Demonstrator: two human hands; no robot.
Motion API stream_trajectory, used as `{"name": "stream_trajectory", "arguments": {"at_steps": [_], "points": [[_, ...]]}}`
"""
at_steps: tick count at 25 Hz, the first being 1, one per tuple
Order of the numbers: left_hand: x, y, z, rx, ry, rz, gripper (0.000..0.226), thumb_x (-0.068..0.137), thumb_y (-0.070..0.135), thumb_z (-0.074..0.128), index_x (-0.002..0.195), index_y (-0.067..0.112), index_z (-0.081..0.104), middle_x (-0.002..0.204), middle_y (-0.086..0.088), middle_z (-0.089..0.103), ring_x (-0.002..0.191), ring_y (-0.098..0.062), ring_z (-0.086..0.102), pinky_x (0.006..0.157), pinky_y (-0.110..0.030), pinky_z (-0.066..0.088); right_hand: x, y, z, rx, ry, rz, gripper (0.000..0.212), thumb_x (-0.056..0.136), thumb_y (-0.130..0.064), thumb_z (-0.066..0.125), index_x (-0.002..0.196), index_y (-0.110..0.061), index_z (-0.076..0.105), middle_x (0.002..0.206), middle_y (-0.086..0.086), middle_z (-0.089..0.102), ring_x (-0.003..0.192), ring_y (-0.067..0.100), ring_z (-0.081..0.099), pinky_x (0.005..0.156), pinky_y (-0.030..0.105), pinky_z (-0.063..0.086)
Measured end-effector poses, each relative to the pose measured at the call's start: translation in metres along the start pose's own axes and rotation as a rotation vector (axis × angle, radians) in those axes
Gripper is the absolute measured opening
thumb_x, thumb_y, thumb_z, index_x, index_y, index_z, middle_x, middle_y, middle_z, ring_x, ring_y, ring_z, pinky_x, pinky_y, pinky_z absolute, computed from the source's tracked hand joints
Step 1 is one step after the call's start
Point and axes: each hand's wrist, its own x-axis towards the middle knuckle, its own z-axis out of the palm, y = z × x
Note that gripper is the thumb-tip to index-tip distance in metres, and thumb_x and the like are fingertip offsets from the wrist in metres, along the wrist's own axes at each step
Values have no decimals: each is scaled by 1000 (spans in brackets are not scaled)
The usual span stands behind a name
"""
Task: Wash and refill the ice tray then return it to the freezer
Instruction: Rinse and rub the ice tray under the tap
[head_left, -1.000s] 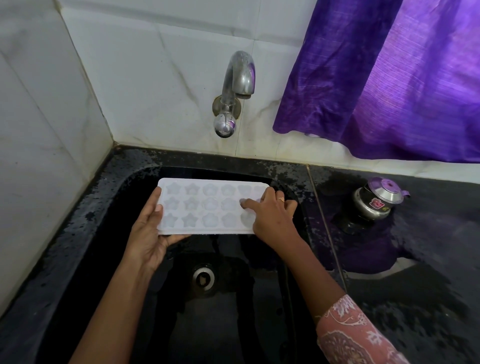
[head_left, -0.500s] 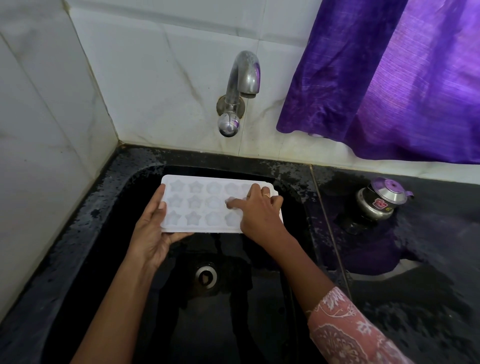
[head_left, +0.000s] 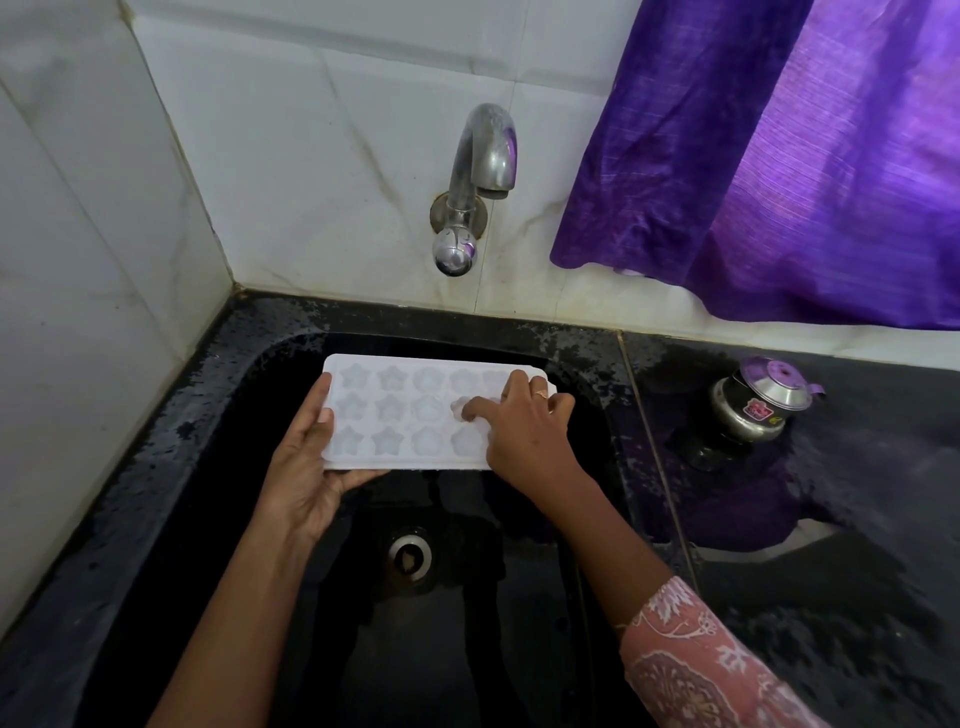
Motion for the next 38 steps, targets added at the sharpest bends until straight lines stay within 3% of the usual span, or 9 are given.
{"name": "stream_trajectory", "arguments": {"at_steps": [11, 15, 20, 23, 32, 38], "points": [[-2, 3, 0, -7, -15, 11, 36, 100, 15, 35, 130, 30, 46, 106, 14, 57, 91, -12, 58, 54, -38, 58, 1, -4, 0, 20, -36, -40, 63, 82, 5, 40, 128, -36, 47, 115, 5, 36, 114, 25, 31, 95, 38, 18], [-2, 2, -1, -21, -15, 6, 35, 100, 15, 36, 129, 30, 47, 107, 13, 58, 93, -13, 58, 52, -38, 58, -3, -2, -1, 14, -18, -29, 57, 88, 0, 41, 129, -39, 47, 115, 5, 35, 114, 25, 30, 93, 39, 17], [-4, 2, 2, -15, -17, 5, 39, 100, 17, 36, 135, 29, 45, 106, 12, 58, 94, -14, 58, 54, -39, 59, -2, -13, -10, 20, 72, -46, 61, 80, 4, 44, 129, -33, 46, 111, 3, 33, 112, 23, 31, 92, 37, 16], [-7, 2, 5, -16, -17, 9, 39, 99, 16, 37, 136, 27, 44, 106, 11, 58, 93, -14, 59, 54, -38, 59, 5, -21, -6, 22, 22, -100, 55, 85, -2, 49, 129, -35, 48, 107, 1, 28, 112, 23, 31, 93, 37, 16], [-7, 2, 5, -23, -22, 3, 39, 99, 16, 36, 136, 26, 44, 106, 10, 59, 93, -15, 59, 52, -36, 58, 12, -24, 2, 27, -57, -128, 60, 84, 3, 43, 128, -37, 49, 101, -1, 25, 110, 24, 31, 93, 38, 20], [-6, 0, 4, -32, -21, 7, 40, 99, 16, 36, 138, 27, 42, 105, 11, 59, 92, -13, 60, 52, -36, 58, 10, -19, 6, -21, 8, -120, 56, 84, 1, 46, 122, -39, 52, 104, 2, 32, 106, 25, 33, 84, 36, 17]]}}
